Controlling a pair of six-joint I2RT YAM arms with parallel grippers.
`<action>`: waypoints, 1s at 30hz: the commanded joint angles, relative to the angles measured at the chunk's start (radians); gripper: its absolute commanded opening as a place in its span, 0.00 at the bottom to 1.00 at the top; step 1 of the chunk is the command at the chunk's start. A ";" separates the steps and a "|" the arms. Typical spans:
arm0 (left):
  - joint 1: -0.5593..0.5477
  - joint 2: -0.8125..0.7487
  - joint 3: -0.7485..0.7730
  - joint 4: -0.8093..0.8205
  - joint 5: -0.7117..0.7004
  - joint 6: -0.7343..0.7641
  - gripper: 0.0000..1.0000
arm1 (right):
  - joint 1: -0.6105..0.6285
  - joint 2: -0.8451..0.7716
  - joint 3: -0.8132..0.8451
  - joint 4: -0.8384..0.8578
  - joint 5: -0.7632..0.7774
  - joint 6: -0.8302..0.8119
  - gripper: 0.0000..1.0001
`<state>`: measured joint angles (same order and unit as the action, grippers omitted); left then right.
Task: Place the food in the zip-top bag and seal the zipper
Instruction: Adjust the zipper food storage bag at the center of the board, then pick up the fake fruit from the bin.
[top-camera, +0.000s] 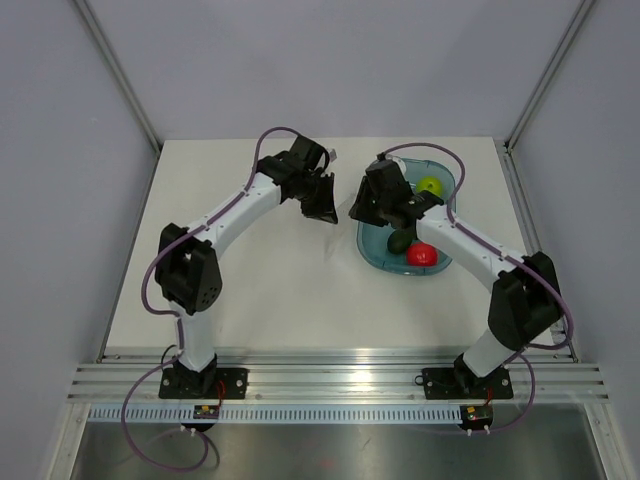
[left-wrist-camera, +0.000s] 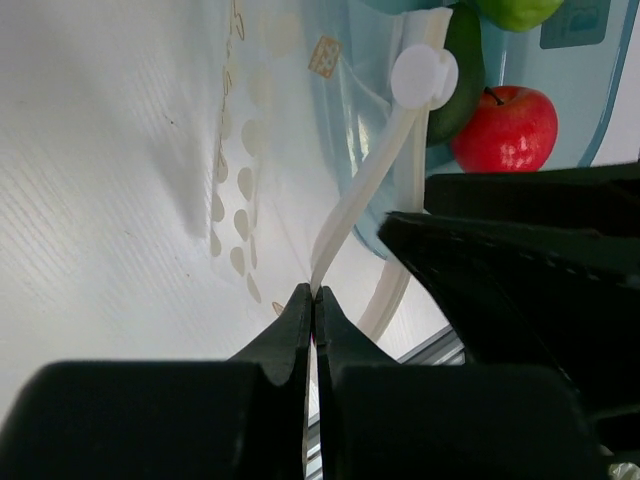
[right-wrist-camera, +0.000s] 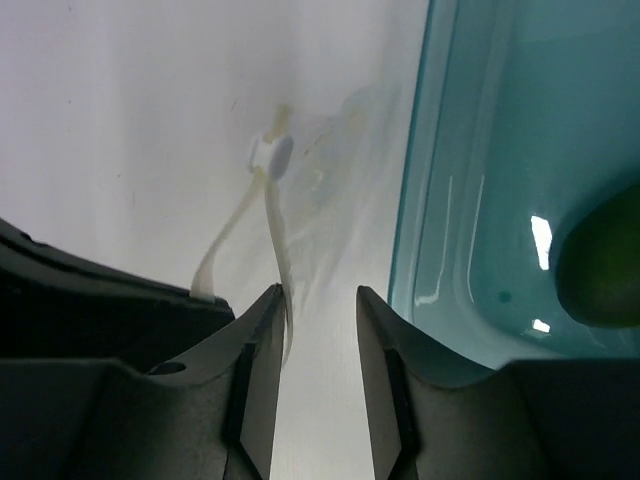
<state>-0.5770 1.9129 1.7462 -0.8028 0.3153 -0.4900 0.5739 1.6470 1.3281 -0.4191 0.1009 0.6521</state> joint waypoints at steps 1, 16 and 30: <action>0.000 0.032 0.084 -0.027 -0.054 0.017 0.00 | -0.019 -0.134 -0.050 -0.006 0.095 0.015 0.42; -0.061 0.163 0.308 -0.162 -0.306 0.056 0.00 | -0.220 -0.040 -0.110 -0.141 0.045 0.063 0.74; -0.066 0.158 0.303 -0.164 -0.341 0.065 0.00 | -0.276 0.129 -0.044 -0.158 0.014 0.092 0.73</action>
<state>-0.6449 2.0716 2.0102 -0.9825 -0.0044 -0.4408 0.3153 1.7569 1.2293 -0.5766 0.1181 0.7338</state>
